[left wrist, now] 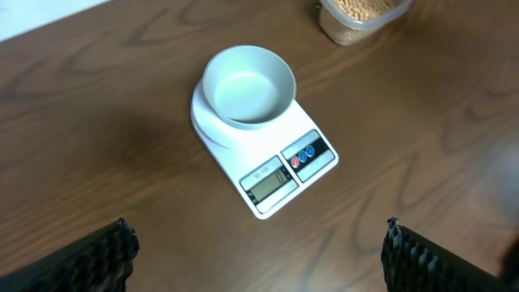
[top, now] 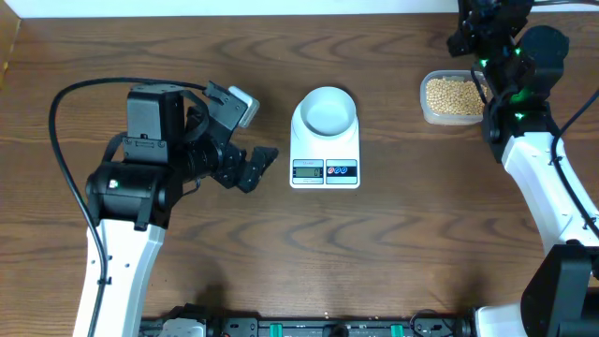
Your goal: Scoop item into bowl and weigh 50g on scale
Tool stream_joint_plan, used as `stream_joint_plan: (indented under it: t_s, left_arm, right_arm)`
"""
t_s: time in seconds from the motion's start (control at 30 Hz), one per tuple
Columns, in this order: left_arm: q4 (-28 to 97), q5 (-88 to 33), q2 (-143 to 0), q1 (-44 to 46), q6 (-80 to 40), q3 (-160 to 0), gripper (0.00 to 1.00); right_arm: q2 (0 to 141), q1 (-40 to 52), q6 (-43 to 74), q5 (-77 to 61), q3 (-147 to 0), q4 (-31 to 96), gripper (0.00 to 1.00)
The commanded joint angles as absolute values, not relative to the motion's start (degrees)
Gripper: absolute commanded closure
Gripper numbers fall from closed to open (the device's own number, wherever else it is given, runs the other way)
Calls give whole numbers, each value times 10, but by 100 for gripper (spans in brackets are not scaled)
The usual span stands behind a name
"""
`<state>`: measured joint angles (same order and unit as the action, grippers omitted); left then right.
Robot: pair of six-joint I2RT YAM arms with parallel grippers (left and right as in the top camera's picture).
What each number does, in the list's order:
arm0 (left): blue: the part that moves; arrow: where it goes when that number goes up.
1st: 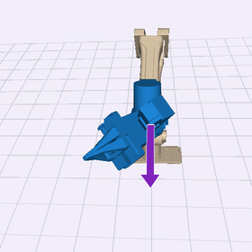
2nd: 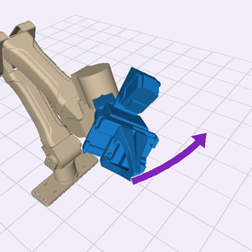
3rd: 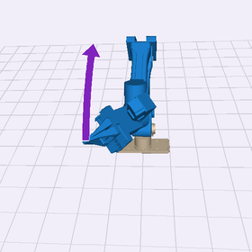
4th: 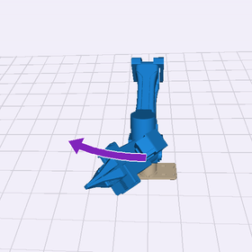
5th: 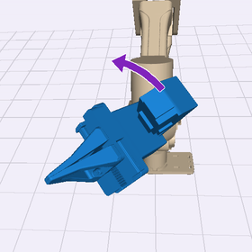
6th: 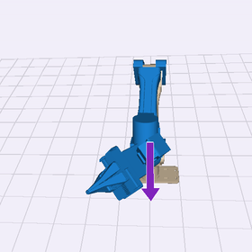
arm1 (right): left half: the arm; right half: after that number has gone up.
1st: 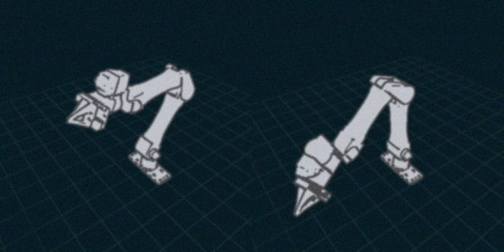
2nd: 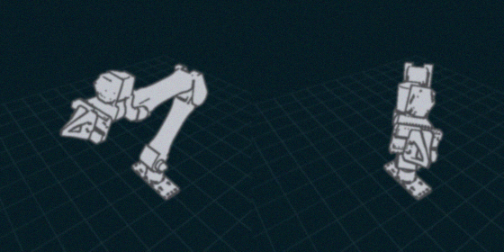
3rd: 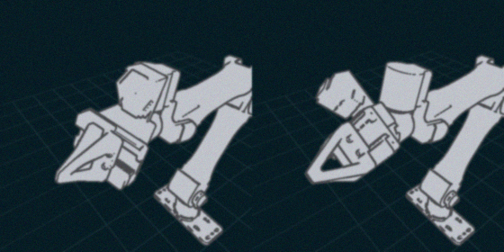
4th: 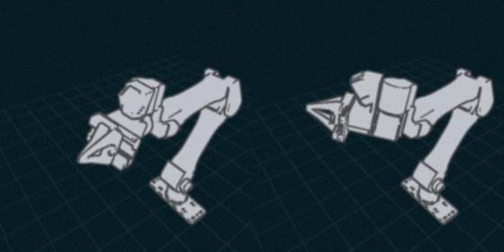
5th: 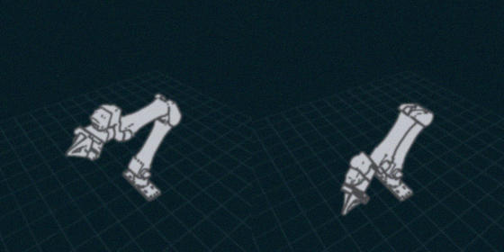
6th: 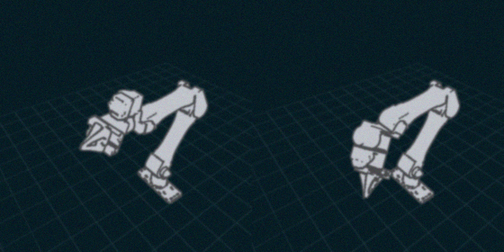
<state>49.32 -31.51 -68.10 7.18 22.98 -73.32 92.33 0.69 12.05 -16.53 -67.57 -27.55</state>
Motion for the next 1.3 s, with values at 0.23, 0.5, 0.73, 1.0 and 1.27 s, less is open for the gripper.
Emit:
stream_joint_plan:
  t_s: [0.23, 0.5, 0.73, 1.0, 1.27]
  left_arm:
    - [512, -330, -677, 69, 247, -745, 2]
    - [529, -353, -677, 45, 337, -759, 2]
    - [629, -367, -682, 22, 436, -812, 2]
    - [654, -369, -699, 22, 509, -828, 2]
    - [632, -369, -708, 22, 527, -827, 2]
  right_arm:
    - [920, 5, 129, -201, -687, -278, 99]
    - [904, 4, 128, -243, -687, -272, 99]
    - [901, 4, 128, -273, -687, -257, 99]
    - [865, -8, 88, -282, -687, -157, 99]
    - [800, -24, 40, -269, -688, -7, 99]
